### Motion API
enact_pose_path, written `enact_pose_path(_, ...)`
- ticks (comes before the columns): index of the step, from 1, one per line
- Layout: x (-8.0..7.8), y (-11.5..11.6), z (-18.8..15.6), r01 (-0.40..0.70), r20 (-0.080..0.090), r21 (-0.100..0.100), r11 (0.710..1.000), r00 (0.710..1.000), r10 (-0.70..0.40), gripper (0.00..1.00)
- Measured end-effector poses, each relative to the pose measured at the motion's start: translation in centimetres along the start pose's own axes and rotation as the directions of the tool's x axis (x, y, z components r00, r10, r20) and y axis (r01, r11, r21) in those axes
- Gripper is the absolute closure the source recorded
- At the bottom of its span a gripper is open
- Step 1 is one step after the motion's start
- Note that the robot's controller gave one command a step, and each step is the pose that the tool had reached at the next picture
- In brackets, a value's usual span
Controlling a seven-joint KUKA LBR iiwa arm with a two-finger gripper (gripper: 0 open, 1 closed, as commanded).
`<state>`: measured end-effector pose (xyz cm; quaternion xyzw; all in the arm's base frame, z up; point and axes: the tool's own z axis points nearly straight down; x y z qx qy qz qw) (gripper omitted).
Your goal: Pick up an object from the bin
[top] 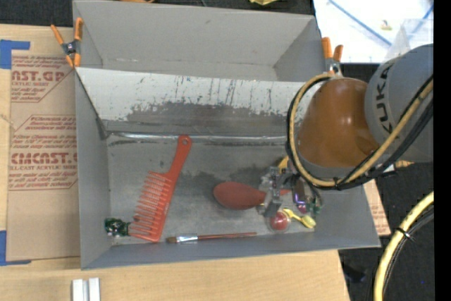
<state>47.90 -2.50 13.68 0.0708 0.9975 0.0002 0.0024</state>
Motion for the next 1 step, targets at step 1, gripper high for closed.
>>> enact_pose_path(1, -0.03, 0.02, -1.43, 0.0, 0.001, 0.0, 1.0, 1.0, 0.0, 1.0)
